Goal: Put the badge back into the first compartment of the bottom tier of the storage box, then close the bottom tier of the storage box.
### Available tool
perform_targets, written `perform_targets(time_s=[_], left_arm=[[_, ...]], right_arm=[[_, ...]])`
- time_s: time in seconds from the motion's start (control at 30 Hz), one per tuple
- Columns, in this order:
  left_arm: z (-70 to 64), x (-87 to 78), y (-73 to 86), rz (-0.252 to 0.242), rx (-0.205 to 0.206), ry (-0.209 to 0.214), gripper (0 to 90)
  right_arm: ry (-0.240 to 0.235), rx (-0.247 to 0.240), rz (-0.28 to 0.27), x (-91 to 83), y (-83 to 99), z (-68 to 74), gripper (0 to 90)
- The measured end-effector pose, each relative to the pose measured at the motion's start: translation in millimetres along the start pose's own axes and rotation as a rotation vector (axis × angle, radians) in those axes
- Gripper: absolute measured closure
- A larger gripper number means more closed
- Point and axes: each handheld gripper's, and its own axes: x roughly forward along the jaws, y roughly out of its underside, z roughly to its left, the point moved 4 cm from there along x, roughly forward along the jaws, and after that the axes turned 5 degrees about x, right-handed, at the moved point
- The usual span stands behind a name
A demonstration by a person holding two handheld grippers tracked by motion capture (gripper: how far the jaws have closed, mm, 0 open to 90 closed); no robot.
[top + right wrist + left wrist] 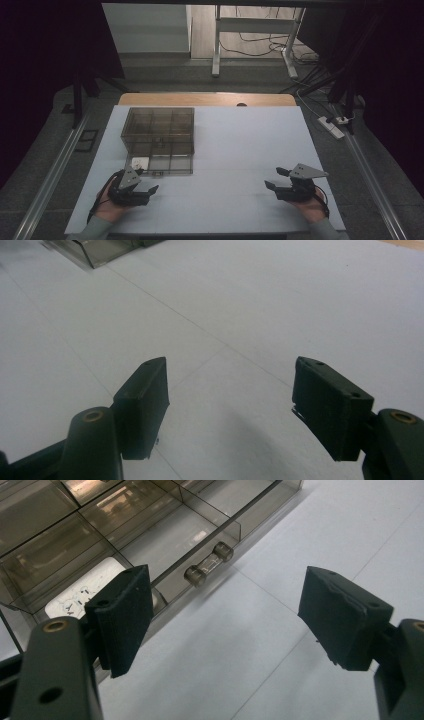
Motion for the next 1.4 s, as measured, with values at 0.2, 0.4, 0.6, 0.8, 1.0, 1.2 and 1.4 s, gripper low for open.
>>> perform_targets(time_s=[0.2, 0.4, 0.6, 0.8, 1.0, 1.2, 1.4], left_arm=[[0.7, -1.0, -1.5, -0.016, -0.018, 0.008, 22.0], [1.2, -0.5, -2.0, -0.020, -0.026, 0.010, 22.0], [4.6, -1.1, -0.8, -0.029, -0.053, 0.003, 22.6], [7.6, -1.7, 0.8, -0.040, -0.084, -0.009, 28.3], [10.0, -3.0, 3.9, -0.044, -0.095, -0.019, 46.8], [9.6, 1.9, 7.2, 0.009, -0.084, -0.012, 78.8], [13.0, 9.7, 9.2, 0.060, -0.080, -0.034, 89.1]], right_arm=[[-0.004, -0.009, 0.000, 1.8, -1.0, 1.2, 30.5], [-0.007, -0.011, 0.008, 2.7, -0.5, 1.9, 30.4], [-0.012, -0.010, 0.014, 2.8, -0.5, 1.3, 30.3], [-0.011, -0.012, 0.019, 3.2, -0.1, 1.4, 30.2], [-0.008, -0.009, 0.023, 4.0, 0.5, 1.2, 29.9], [-0.006, -0.007, 0.025, 4.0, 0.8, 0.8, 29.6], [-0.007, -0.013, 0.028, 4.6, 0.4, 1.9, 29.5]])
